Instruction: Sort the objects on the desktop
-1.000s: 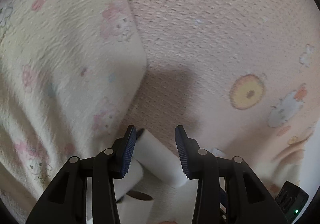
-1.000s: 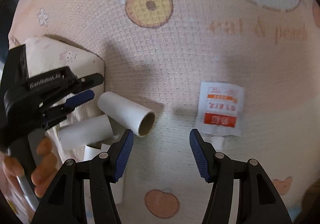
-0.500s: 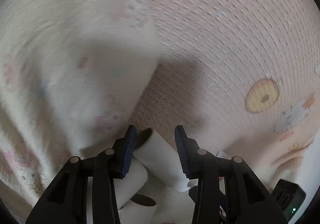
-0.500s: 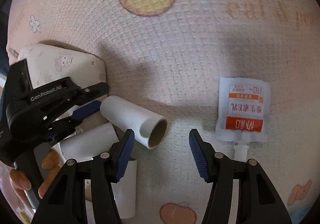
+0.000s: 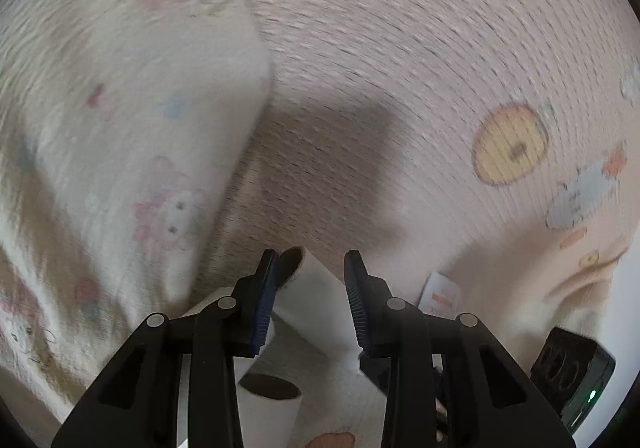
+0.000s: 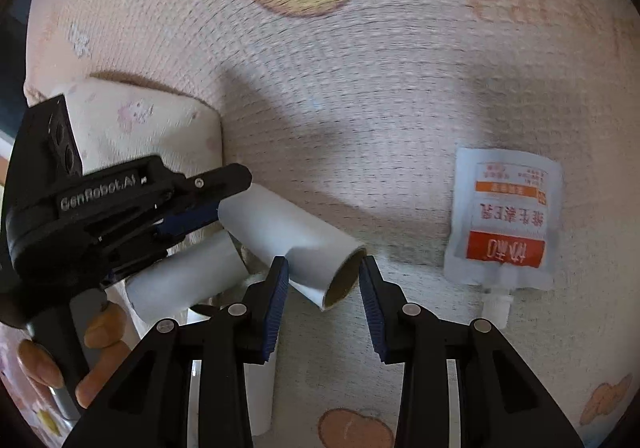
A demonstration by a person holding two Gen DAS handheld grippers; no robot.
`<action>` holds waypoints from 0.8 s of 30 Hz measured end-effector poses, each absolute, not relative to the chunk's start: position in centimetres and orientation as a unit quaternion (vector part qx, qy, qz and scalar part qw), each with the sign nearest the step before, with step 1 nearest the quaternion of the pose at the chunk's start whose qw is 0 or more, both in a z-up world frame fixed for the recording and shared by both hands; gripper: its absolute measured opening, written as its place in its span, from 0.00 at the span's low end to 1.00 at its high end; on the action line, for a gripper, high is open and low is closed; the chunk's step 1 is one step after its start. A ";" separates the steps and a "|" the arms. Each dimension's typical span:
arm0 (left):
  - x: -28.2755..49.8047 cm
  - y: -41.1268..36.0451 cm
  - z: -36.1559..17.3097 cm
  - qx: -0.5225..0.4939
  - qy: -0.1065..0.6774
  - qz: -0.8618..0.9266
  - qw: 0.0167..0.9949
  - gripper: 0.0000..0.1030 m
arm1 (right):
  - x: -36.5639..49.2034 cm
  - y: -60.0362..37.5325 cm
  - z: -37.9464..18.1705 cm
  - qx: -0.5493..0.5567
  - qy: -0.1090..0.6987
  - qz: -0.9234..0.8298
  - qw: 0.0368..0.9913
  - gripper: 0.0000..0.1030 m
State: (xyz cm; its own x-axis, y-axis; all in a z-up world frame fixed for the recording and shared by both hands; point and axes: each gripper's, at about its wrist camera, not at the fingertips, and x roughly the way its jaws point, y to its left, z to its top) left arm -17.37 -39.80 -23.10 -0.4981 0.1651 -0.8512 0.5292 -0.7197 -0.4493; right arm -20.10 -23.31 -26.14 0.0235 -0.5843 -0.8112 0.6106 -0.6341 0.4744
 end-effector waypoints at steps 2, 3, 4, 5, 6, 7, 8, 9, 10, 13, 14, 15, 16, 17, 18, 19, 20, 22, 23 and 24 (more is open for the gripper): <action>-17.6 -38.8 -23.1 0.492 0.341 -0.795 0.097 0.36 | -20.6 -22.6 -26.2 0.580 0.007 -0.699 0.418 0.33; -17.7 -38.3 -23.2 0.495 0.335 -0.797 0.088 0.36 | -20.8 -22.2 -26.3 0.584 0.003 -0.699 0.413 0.33; -18.9 -37.7 -23.2 0.499 0.329 -0.798 0.079 0.36 | -21.1 -21.8 -26.3 0.586 -0.001 -0.699 0.409 0.33; -19.0 -37.2 -23.3 0.503 0.323 -0.799 0.070 0.36 | -21.3 -21.4 -26.4 0.589 -0.004 -0.699 0.406 0.33; -19.8 -36.7 -23.5 0.508 0.320 -0.798 0.057 0.36 | -21.5 -21.1 -26.4 0.590 -0.005 -0.698 0.406 0.33; -20.3 -36.2 -23.8 0.514 0.321 -0.794 0.044 0.36 | -21.7 -20.8 -26.4 0.589 -0.004 -0.699 0.405 0.33; -20.4 -35.8 -24.1 0.518 0.323 -0.791 0.035 0.36 | -21.6 -20.3 -26.5 0.588 -0.002 -0.700 0.405 0.33; -20.5 -35.3 -24.3 0.522 0.323 -0.789 0.025 0.36 | -21.5 -20.0 -26.4 0.586 0.001 -0.701 0.407 0.33; -20.5 -34.9 -24.5 0.524 0.323 -0.788 0.018 0.36 | -21.7 -19.8 -26.3 0.583 0.005 -0.703 0.407 0.33; -20.4 -34.4 -25.0 0.523 0.341 -0.781 -0.003 0.36 | -22.5 -18.9 -26.3 0.582 0.014 -0.709 0.398 0.33; -20.3 -34.3 -25.3 0.523 0.353 -0.776 -0.011 0.36 | -22.4 -19.5 -25.9 0.582 0.017 -0.711 0.395 0.33; -20.4 -34.2 -25.6 0.524 0.361 -0.771 -0.016 0.36 | -22.4 -19.4 -26.0 0.583 0.020 -0.712 0.392 0.33; -20.4 -34.0 -25.9 0.524 0.372 -0.766 -0.023 0.36 | -22.1 -18.5 -26.1 0.583 0.022 -0.713 0.388 0.33; -19.6 -33.7 -25.9 0.526 0.383 -0.759 -0.028 0.36 | -21.9 -17.6 -26.2 0.584 0.022 -0.714 0.385 0.33; -19.2 -33.4 -26.3 0.529 0.389 -0.754 -0.031 0.36 | -21.7 -17.2 -26.3 0.586 0.022 -0.714 0.382 0.33; -18.3 -33.0 -26.5 0.533 0.388 -0.751 -0.032 0.36 | -21.4 -17.0 -26.6 0.589 0.020 -0.712 0.383 0.33; -18.0 -32.6 -26.7 0.540 0.385 -0.748 -0.034 0.36 | -21.2 -16.3 -26.7 0.594 0.007 -0.707 0.383 0.33; -18.1 -31.9 -26.2 0.546 0.388 -0.741 -0.044 0.36 | -21.1 -14.4 -27.1 0.605 -0.025 -0.701 0.377 0.33; -17.6 -31.7 -26.1 0.549 0.390 -0.737 -0.054 0.36 | -20.9 -13.9 -27.1 0.607 -0.038 -0.700 0.375 0.33; -17.3 -31.3 -26.1 0.553 0.391 -0.733 -0.064 0.36 | -20.7 -13.1 -27.2 0.607 -0.048 -0.699 0.375 0.33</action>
